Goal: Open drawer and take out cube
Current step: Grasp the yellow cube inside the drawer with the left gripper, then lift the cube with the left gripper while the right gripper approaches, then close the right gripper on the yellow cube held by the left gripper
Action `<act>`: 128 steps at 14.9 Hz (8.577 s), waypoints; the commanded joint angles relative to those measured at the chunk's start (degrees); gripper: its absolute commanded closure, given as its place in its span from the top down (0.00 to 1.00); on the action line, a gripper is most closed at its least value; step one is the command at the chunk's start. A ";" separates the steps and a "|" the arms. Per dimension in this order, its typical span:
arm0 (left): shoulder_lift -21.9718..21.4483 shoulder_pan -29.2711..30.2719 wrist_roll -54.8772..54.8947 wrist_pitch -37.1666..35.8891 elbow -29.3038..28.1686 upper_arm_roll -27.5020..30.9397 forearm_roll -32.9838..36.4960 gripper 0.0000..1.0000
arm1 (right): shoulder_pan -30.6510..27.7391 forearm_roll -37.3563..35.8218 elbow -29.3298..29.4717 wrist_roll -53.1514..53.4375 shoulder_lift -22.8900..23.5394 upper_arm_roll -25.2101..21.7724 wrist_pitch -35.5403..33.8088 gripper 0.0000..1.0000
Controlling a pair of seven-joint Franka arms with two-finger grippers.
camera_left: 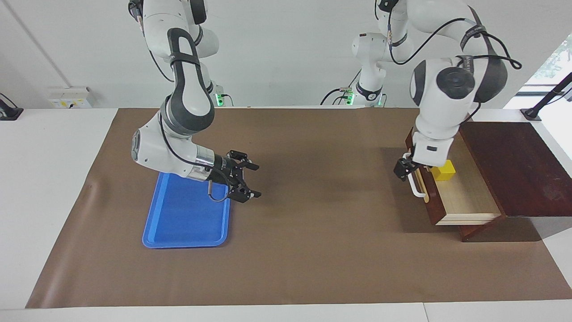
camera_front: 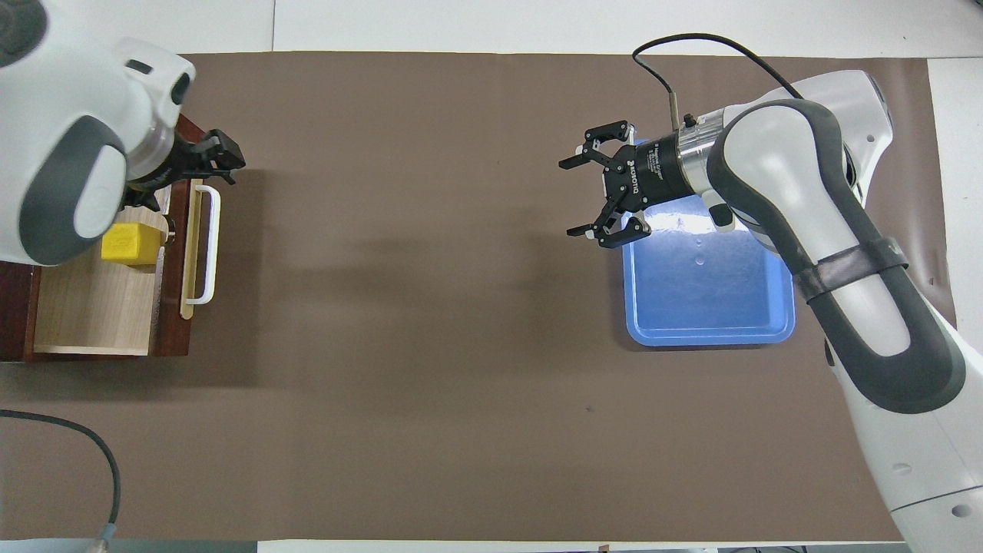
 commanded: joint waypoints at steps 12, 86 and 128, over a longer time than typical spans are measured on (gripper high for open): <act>-10.84 14.06 -48.85 12.36 -20.26 0.50 -3.84 1.00 | 2.93 0.34 -1.00 4.20 -0.35 0.00 6.68 0.97; -0.91 -17.04 -95.45 8.23 -3.84 -0.02 -7.09 0.00 | 13.75 -14.00 24.30 8.68 13.09 0.00 3.18 0.92; -1.00 -18.36 -96.15 9.73 -4.28 0.06 -7.01 0.00 | 18.76 -14.96 32.57 19.50 16.52 0.09 1.41 0.16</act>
